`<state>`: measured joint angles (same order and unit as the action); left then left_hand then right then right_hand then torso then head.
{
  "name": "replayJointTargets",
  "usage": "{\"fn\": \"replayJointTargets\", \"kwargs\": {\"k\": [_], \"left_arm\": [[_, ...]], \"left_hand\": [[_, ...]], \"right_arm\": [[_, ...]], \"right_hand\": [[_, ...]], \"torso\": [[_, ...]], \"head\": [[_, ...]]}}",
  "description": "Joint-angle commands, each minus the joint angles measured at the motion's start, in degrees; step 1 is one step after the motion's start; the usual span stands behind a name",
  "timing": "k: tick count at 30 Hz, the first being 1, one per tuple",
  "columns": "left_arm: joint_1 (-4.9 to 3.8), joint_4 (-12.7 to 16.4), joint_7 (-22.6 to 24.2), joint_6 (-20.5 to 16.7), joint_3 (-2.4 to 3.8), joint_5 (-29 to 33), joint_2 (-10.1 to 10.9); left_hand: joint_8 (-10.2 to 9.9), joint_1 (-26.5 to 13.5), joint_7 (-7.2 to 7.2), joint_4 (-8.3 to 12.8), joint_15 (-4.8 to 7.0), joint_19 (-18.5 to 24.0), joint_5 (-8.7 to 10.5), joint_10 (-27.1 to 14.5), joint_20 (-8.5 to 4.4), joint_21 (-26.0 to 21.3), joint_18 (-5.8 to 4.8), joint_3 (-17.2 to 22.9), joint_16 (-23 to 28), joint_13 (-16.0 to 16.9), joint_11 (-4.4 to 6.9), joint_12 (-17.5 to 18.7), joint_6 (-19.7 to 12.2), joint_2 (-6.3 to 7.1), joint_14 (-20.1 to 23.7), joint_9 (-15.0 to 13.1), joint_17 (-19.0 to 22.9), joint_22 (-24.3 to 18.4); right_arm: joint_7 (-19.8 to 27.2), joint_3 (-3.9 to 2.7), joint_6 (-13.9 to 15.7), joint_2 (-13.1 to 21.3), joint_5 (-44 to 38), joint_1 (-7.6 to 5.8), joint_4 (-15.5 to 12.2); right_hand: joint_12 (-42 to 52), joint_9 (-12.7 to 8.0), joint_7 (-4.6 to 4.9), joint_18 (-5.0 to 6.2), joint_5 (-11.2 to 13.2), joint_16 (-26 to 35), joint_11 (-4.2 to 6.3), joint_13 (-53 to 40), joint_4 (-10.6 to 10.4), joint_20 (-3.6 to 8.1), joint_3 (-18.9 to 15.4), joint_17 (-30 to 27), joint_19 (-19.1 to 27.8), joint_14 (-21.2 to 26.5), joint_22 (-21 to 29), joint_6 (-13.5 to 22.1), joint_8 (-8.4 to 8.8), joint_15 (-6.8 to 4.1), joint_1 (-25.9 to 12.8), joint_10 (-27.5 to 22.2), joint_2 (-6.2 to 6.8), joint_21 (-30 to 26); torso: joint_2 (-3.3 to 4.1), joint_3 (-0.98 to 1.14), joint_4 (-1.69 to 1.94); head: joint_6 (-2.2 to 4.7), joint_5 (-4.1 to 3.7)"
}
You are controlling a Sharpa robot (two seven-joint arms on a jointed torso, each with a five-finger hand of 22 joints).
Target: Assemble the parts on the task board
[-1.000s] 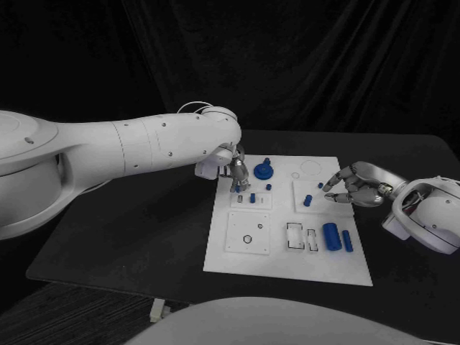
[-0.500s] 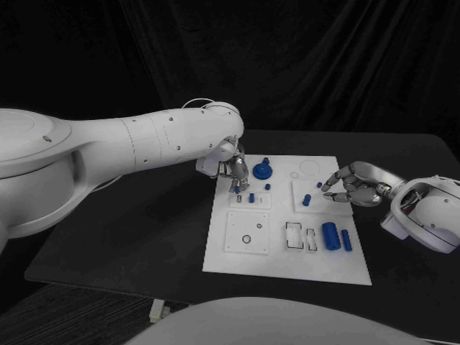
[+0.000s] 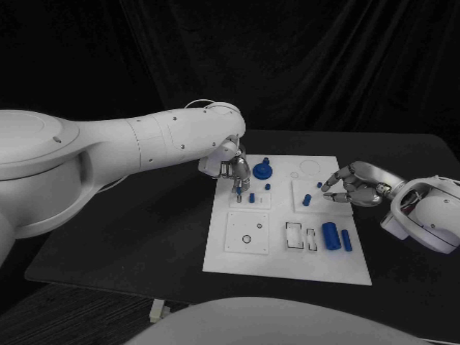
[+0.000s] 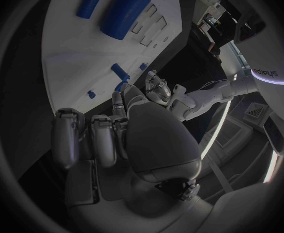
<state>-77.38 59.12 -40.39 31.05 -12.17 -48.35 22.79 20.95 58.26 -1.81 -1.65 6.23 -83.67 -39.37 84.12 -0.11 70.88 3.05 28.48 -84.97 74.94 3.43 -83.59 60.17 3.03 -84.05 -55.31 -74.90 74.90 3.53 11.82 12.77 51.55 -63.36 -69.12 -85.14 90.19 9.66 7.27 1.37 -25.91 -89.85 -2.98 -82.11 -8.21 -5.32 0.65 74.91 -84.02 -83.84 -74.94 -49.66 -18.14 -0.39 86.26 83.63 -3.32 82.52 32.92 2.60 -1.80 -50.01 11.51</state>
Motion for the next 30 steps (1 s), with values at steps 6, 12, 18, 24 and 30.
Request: {"fn": "replayJointTargets", "kwargs": {"k": [6,12,18,24,30], "left_arm": [[0.42,-1.06,-2.16,-0.99,0.04,2.63,-0.34],[0.63,-1.20,-2.25,-0.80,0.03,2.66,-0.21],[0.89,-1.02,-2.34,-0.44,0.03,2.51,-0.03],[1.09,-0.33,-2.38,0.01,0.03,2.41,0.42],[1.29,0.13,-2.40,0.10,0.03,2.24,0.72]], "left_hand": [[-0.21,-0.62,1.08,10.06,0.33,0.46,2.76,3.75,-0.02,-0.29,0.94,11.32,-0.25,10.55,0.18,-0.15,0.95,-0.66,-5.04,-0.31,-12.18,7.07],[-0.23,-0.65,1.08,10.09,0.33,0.45,2.88,3.78,-0.02,-0.28,0.94,11.41,-0.21,10.62,0.17,-0.25,0.94,-0.69,-5.03,-0.32,-12.15,7.08],[-0.31,-0.73,1.07,10.17,0.32,0.47,3.18,3.77,-0.02,-0.31,0.95,11.62,-0.23,10.59,0.15,-0.20,0.91,-0.76,-5.03,-0.34,-12.17,7.10],[-0.34,-0.78,1.07,10.20,0.31,0.50,3.32,3.76,-0.01,-0.40,0.96,11.70,-0.24,10.58,0.13,-0.19,0.90,-0.79,-5.04,-0.36,-12.18,7.08],[-0.37,-0.84,1.06,10.24,0.30,0.54,3.50,3.72,-0.01,-0.51,0.98,11.78,-0.15,10.50,0.11,-0.07,0.89,-0.82,-5.02,-0.37,-12.13,7.05]], "right_arm": [[-0.75,-0.04,-0.36,-0.07,-0.05,0.13,0.05],[-0.81,-0.04,-0.46,-0.13,-0.05,0.13,0.12],[-0.85,-0.04,-0.55,-0.20,-0.05,0.13,0.17],[-0.90,-0.04,-0.55,-0.16,-0.05,0.13,0.16],[-0.91,-0.04,-0.56,-0.13,-0.05,0.13,0.11]], "right_hand": [[-0.19,-0.06,0.19,0.87,-0.30,-0.15,-0.12,-7.89,0.52,-0.40,0.04,15.09,-0.56,-6.16,-12.08,-0.35,0.35,-0.15,0.21,6.37,0.39,-0.27],[-0.19,-0.06,0.19,0.87,-0.30,-0.15,-0.12,-7.89,0.52,-0.40,0.04,15.09,-0.56,-6.16,-12.08,-0.35,0.35,-0.15,0.21,6.37,0.39,-0.27],[-0.19,-0.07,0.21,0.88,-0.29,-0.15,-0.13,-7.89,0.60,-0.41,0.09,15.09,-0.51,-6.16,-12.05,-0.36,0.36,-0.14,0.25,6.37,0.40,-0.34],[-0.19,-0.07,0.21,0.88,-0.29,-0.15,-0.13,-7.89,0.60,-0.41,0.09,15.09,-0.51,-6.16,-12.05,-0.36,0.36,-0.14,0.25,6.37,0.40,-0.34],[-0.19,-0.07,0.21,0.88,-0.29,-0.15,-0.13,-7.89,0.60,-0.41,0.09,15.09,-0.51,-6.16,-12.05,-0.36,0.36,-0.14,0.25,6.37,0.40,-0.34]], "torso": [[-0.01,0.01,0.06],[-0.07,0.02,0.05],[-0.08,0.01,0.03],[-0.06,0.01,0.06],[-0.07,0.00,0.04]], "head": [[0.01,0.08],[0.01,0.23],[0.01,0.35],[0.01,0.42],[0.01,0.47]]}}
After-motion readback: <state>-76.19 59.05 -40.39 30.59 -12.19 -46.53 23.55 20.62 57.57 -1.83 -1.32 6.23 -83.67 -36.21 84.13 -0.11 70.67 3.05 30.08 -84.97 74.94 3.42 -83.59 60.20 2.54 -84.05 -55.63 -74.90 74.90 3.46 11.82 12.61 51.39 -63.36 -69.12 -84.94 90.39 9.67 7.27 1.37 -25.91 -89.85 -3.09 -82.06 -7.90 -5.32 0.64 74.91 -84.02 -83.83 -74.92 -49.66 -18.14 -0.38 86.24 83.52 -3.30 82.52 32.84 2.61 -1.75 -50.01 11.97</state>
